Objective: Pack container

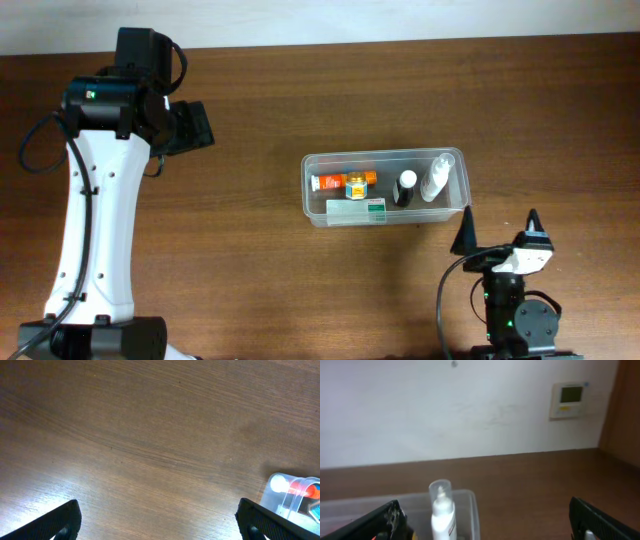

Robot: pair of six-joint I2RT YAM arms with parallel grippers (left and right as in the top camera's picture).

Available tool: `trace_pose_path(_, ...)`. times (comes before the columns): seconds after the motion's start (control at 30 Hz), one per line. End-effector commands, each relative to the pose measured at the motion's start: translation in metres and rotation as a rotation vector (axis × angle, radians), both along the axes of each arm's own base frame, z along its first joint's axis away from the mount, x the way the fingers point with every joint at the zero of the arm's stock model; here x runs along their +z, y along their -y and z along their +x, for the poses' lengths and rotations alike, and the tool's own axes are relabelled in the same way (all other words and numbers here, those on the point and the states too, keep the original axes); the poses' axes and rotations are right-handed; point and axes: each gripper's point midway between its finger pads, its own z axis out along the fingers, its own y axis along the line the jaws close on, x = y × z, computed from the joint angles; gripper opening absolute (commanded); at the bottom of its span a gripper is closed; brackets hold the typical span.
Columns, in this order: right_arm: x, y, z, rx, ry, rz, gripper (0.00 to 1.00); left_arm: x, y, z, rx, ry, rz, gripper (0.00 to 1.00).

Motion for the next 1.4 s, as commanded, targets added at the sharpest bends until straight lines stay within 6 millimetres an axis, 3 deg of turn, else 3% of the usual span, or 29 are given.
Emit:
trace_pose_path(0.0,-0.008,-0.012,0.001,0.062,-0.010,-0.069,0.98,0.000,-0.002,-0.001,0.016,0.001,-0.003,0.99)
trace_pose_path(0.27,-0.038,-0.012,0.001,0.066,-0.132,-0.066,0.98,0.000,-0.002,-0.001,0.016,0.001,-0.003,0.99)
trace_pose_path(1.13,-0.037,-0.012,0.001,0.066,-0.130,-0.067,0.98,0.000,-0.003,-0.001,0.016,0.001,-0.002,0.99)
trace_pose_path(1.27,-0.037,-0.012,0.001,0.066,-0.130,-0.067,0.98,0.012,-0.004,-0.004,0.018,0.059,0.000,0.99)
trace_pose_path(1.37,-0.037,-0.012,0.001,0.066,-0.130,-0.067,0.98,0.024,0.003,0.000,-0.061,0.199,0.016,1.00)
